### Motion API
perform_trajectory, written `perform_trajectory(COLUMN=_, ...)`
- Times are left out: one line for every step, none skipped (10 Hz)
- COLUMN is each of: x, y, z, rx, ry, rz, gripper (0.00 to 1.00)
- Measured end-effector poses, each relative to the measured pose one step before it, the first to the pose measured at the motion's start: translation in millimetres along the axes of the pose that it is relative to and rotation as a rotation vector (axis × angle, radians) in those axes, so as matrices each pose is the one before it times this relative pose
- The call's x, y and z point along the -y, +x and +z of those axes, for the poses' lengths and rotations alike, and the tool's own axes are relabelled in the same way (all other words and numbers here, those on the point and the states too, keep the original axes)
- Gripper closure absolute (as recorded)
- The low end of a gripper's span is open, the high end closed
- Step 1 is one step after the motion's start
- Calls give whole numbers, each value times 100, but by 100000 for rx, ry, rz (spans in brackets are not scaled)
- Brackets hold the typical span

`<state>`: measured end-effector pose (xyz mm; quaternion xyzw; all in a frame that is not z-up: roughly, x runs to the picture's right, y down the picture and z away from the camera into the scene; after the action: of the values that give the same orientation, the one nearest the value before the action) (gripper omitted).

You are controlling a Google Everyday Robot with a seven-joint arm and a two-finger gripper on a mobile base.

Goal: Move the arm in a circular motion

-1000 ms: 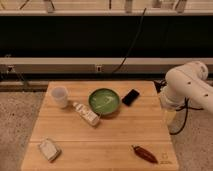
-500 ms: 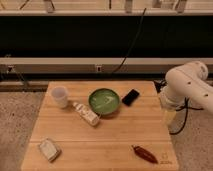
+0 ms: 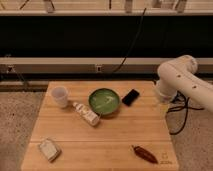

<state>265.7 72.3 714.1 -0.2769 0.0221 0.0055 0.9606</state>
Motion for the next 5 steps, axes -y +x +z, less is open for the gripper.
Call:
perform_trajectory(x=593, y=-352, z=166, rx=-786, ry=275, rz=-1229, gripper=20)
perform_trajectory(x=12, y=-460, z=168, rx=-671, ry=-106, rz=-1166, gripper=20)
perform_trajectory(x=187, y=-475, z=15, rx=-445, ry=236, rz=-1153, gripper=20)
perform_trajectory(x=653, y=-756, z=-39, rx=-435, ry=650, rz=-1287, gripper=20)
perform_trajectory(x=1462, y=-1893, z=30, rx=53, ry=693, rz=-2099, gripper=20)
